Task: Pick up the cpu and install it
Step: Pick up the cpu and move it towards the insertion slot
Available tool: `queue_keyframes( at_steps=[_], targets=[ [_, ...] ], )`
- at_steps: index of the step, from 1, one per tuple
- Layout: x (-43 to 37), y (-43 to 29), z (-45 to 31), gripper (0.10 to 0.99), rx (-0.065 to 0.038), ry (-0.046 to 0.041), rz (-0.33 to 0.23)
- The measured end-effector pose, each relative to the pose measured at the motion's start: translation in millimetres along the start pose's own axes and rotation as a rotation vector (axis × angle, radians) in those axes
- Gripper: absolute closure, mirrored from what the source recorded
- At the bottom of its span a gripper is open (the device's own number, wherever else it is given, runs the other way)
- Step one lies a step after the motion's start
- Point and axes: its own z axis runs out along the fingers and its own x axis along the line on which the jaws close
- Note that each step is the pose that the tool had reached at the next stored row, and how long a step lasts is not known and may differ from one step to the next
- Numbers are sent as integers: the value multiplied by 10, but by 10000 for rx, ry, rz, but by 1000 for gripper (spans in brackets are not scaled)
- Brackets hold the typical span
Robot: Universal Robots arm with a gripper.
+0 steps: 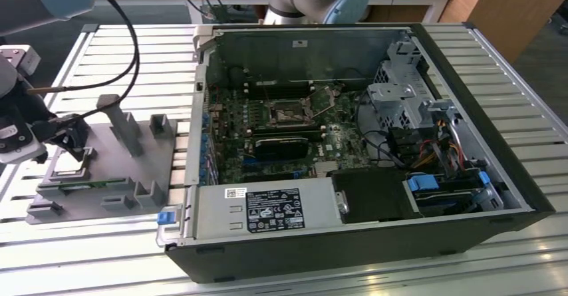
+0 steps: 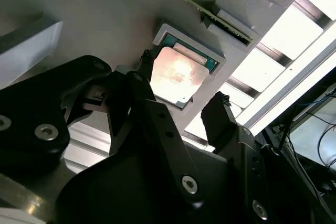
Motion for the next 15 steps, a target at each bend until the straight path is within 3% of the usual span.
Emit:
queue_keyframes(
  at_steps=[6,7,15],
  targets=[
    [-5,-3,55,427,6,-1,1],
    [-5,-4,67,369,-4,0,0],
    [-8,-1,138,369,-32,0,0]
  ],
)
